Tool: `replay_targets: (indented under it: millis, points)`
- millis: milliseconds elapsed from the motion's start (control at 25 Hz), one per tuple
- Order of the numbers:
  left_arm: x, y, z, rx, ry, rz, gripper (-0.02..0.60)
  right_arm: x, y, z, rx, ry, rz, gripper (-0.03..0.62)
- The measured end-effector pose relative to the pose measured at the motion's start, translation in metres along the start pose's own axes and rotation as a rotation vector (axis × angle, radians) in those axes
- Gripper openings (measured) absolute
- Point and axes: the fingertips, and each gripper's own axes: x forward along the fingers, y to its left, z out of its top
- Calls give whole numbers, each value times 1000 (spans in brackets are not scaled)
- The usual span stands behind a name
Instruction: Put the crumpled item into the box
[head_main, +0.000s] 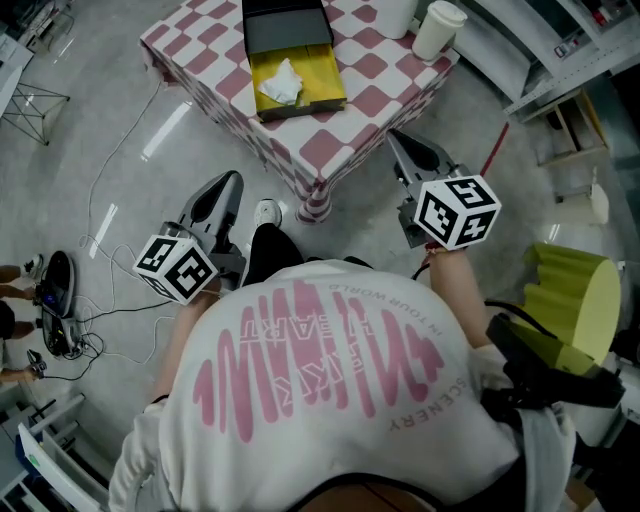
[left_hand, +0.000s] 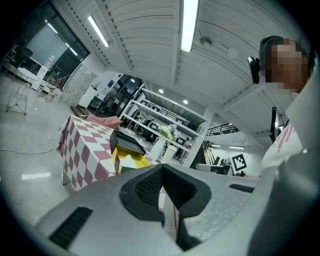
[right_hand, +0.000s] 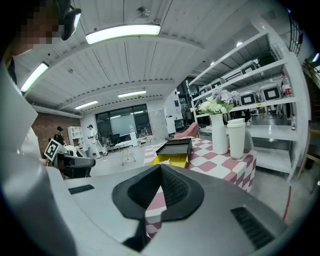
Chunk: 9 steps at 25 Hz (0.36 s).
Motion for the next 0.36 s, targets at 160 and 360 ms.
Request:
replay_targets:
  millis: [160, 360]
  points:
    - [-7, -2, -5, -7, 4, 11, 8, -4, 1, -2, -3, -9, -13, 6]
    - [-13, -4, -4, -7, -6, 19, 8, -6, 0, 3, -16, -17, -16, 6]
